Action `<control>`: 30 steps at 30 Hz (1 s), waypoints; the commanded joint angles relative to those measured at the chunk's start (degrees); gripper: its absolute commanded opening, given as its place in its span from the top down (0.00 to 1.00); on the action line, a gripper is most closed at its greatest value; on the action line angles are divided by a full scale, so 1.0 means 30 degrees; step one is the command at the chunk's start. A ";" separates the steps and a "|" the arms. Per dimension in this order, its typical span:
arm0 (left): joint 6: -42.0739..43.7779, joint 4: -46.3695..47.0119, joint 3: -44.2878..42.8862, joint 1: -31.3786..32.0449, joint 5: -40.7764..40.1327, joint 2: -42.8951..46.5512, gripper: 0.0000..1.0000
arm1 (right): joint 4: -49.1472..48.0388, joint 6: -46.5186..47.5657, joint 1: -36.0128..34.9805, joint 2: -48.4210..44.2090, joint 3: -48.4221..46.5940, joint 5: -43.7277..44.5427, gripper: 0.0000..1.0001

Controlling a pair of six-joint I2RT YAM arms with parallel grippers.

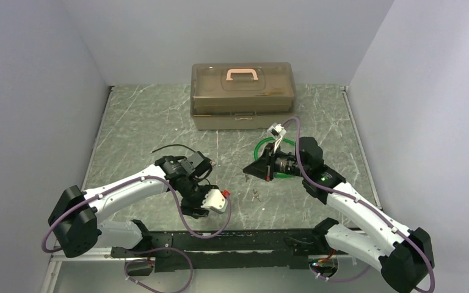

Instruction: Unlock with the key

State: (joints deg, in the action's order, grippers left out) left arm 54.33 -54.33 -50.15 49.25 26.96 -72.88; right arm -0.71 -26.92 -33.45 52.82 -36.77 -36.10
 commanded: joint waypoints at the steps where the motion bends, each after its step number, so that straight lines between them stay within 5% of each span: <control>1: 0.0248 -0.0640 -0.1112 -0.0034 0.1496 0.0693 0.84 | -0.1550 -0.0293 0.0034 0.0079 0.0384 -0.0573 1.00; 30: -0.0198 0.3227 0.0070 0.2742 -0.1042 -0.3198 0.77 | -0.1236 0.0014 0.0050 -0.1189 0.0686 0.0548 1.00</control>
State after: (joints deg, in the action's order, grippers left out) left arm 54.85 -47.79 -50.48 56.45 23.97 -82.15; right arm -3.07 -27.27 -33.43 50.74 -34.41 -35.77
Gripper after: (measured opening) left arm 0.610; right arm 0.010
